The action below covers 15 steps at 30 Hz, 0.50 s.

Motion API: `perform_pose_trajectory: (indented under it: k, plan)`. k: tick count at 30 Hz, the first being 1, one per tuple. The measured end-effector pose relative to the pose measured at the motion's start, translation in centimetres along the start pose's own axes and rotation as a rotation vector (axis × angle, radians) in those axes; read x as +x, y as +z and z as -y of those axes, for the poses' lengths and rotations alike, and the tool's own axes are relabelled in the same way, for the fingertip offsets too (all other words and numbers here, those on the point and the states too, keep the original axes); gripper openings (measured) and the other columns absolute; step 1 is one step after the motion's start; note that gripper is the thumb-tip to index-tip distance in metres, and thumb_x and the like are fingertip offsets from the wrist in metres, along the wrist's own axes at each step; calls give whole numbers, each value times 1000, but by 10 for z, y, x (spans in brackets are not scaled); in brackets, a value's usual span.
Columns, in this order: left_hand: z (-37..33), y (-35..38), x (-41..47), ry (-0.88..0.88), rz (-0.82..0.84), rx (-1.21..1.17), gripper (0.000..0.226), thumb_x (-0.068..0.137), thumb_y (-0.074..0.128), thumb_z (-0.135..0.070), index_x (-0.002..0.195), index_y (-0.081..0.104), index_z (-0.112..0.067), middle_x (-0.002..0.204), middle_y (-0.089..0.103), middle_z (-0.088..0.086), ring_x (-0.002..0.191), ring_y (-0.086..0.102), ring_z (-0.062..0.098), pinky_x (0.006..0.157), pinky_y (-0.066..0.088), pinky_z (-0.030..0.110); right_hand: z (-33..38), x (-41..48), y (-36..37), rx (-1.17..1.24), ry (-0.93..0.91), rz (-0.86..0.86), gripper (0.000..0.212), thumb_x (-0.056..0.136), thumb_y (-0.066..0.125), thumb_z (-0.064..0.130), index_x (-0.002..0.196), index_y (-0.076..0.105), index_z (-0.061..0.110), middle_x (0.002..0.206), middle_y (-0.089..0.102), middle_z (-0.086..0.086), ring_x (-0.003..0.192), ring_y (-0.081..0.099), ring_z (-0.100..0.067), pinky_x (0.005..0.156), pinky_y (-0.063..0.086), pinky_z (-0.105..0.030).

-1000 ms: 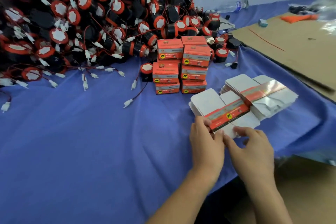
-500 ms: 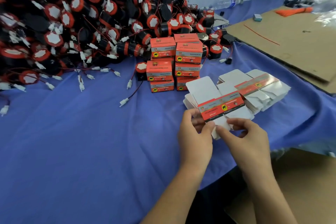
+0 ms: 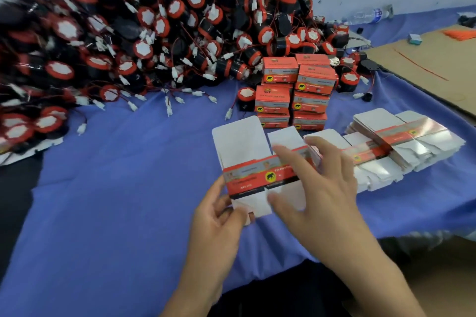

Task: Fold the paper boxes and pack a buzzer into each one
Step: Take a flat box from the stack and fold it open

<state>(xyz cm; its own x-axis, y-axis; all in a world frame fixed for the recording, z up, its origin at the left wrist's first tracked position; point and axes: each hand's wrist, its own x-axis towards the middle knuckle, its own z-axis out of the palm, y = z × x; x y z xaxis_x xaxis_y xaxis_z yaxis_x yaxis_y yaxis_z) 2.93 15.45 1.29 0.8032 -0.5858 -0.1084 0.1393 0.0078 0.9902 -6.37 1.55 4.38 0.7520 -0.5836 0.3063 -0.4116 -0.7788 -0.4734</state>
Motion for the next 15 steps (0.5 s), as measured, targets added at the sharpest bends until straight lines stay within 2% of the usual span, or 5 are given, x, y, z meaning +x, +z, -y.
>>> perform_pose_trajectory:
  k: [3,6,9,11,15]
  plan:
    - [-2,-34,-17,5,-31,74,64,95,47,20,136,61,-27,113,78,-1,101,75,16,77,58,21,20,6,14,159,-26,285,75,83,80,37,147,43,46,158,1,17,143,17,-7,112,22,-22]
    - [-4,-60,-28,11,-73,138,68,94,43,23,138,59,-26,115,77,-5,102,75,13,78,58,21,42,3,31,251,-32,332,63,78,85,30,132,54,44,155,11,17,141,27,-5,100,24,-6]
    - [-5,-79,-40,54,-108,248,70,95,45,20,134,58,-37,115,76,-13,102,74,6,83,58,20,62,-2,41,332,-22,376,55,73,88,23,113,56,43,148,27,11,127,31,20,87,30,6]
    - [-3,-93,-47,99,-139,377,70,96,49,13,142,53,-40,123,72,-17,108,70,5,91,56,21,76,-5,43,470,26,389,49,70,90,26,104,56,39,137,38,13,111,46,25,80,41,2]
    - [1,-111,-56,116,-57,529,70,99,57,-2,151,42,-46,136,61,-20,113,63,-2,88,52,14,108,-16,55,816,188,473,42,67,87,45,96,67,22,117,65,-1,105,67,-8,87,57,-33]
